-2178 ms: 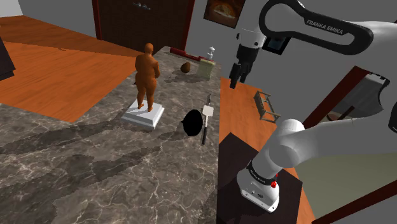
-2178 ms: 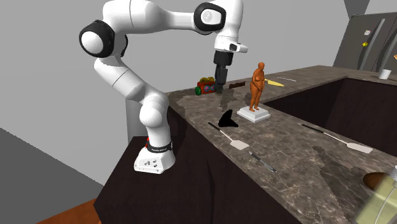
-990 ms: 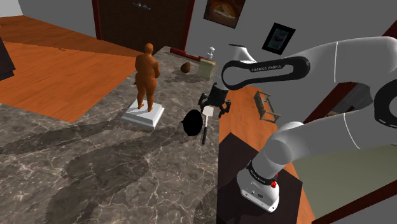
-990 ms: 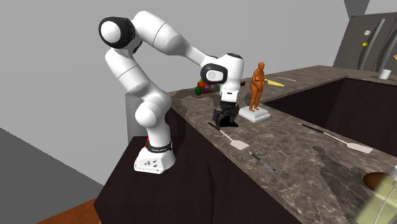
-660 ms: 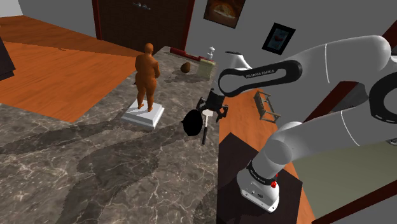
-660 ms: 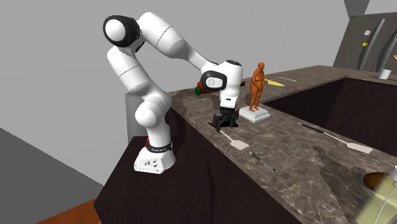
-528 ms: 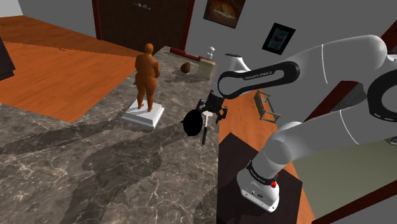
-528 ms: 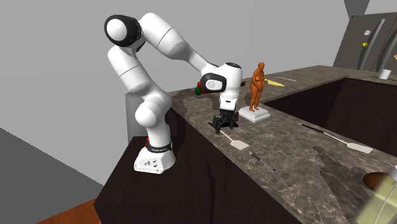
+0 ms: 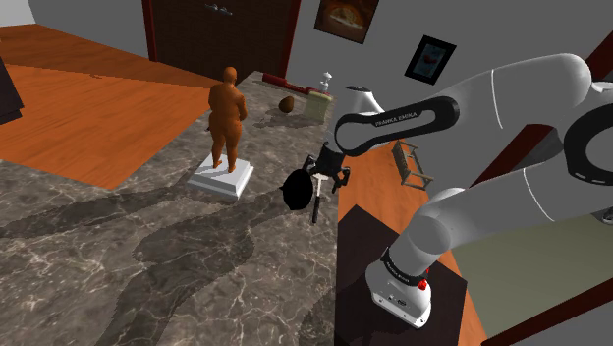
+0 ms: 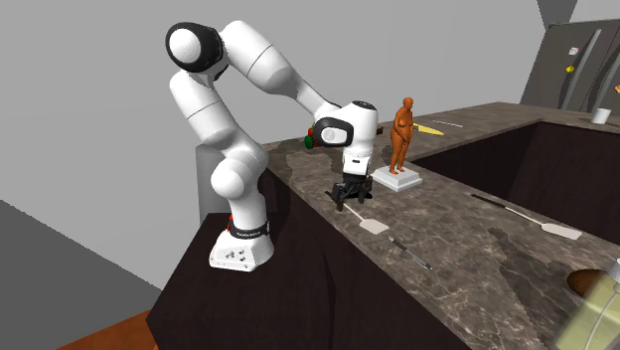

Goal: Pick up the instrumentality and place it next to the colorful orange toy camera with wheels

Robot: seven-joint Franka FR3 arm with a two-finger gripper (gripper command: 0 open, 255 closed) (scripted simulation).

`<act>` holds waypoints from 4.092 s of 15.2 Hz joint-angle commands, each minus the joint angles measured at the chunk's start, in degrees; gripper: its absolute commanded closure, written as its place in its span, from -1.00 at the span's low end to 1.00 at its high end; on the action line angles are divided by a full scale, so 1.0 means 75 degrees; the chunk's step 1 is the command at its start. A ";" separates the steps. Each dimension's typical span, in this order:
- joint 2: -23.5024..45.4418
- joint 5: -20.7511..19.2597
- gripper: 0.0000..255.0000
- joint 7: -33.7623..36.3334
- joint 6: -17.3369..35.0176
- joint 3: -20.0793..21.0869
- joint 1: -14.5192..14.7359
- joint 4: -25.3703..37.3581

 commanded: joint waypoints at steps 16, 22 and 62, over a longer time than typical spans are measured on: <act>-0.0480 -0.0075 1.00 0.0042 -0.0815 -0.0078 -0.0015 0.0337; -0.0847 -0.0150 1.00 0.0083 -0.1582 -0.0156 -0.0034 0.0738; -0.1908 0.0672 1.00 0.2069 -0.4971 0.1039 0.0621 0.3353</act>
